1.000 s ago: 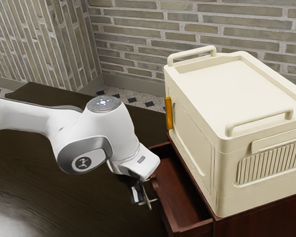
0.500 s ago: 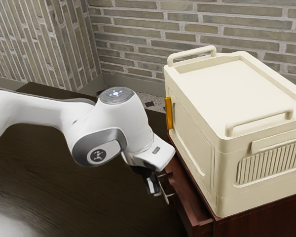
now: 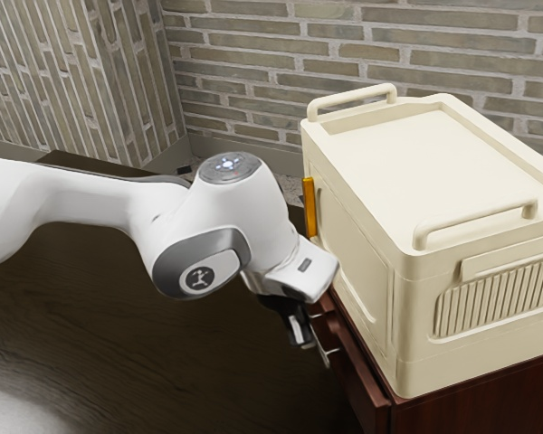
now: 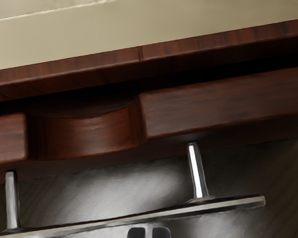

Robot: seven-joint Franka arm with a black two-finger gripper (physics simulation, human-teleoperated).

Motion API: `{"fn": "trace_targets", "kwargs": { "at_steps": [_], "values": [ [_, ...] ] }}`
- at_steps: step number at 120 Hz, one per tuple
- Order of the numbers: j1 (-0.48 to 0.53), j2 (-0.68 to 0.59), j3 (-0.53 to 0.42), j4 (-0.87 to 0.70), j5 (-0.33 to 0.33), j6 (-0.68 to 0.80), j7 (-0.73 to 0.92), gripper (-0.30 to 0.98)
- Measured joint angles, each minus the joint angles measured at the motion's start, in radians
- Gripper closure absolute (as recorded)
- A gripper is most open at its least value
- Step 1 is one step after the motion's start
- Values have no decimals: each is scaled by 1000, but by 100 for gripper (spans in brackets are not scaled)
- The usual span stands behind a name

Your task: Push the drawer handle with one arm to close the drawer

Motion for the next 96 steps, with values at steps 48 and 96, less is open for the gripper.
{"fn": "trace_targets", "kwargs": {
  "at_steps": [48, 96],
  "values": [
    [-3, 50, -3, 12, -22, 81, -2, 78],
    [47, 20, -2, -45, -32, 96, 2, 79]
  ]
}}
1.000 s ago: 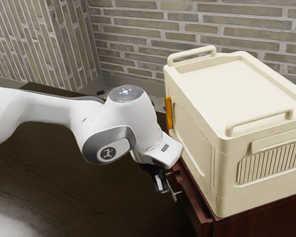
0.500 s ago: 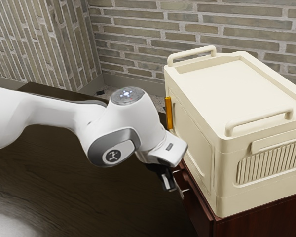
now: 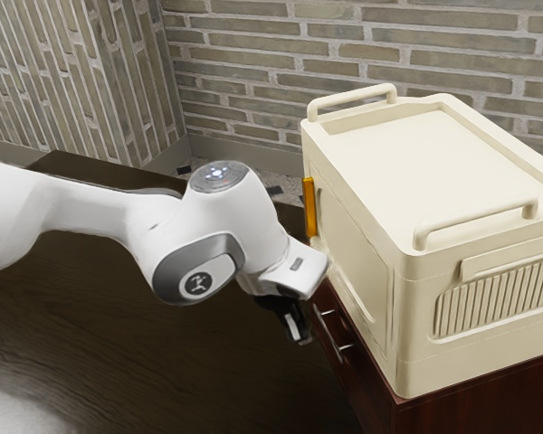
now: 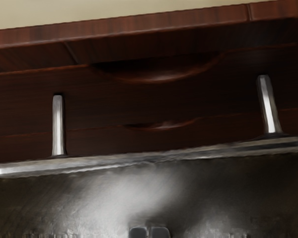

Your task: Push the drawer handle with one arm to close the drawer

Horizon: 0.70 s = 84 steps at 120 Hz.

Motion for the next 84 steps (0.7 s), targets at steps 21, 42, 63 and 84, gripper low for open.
{"fn": "trace_targets", "kwargs": {
  "at_steps": [21, 42, 63, 84],
  "values": [
    [-60, -133, 1, -67, -2, -64, -4, 79],
    [-48, -313, 4, -89, 3, -201, -14, 78],
    [-47, -407, 5, -91, 8, -335, -30, 44],
    [-54, -438, 9, -83, 51, -431, -43, 20]
  ]
}}
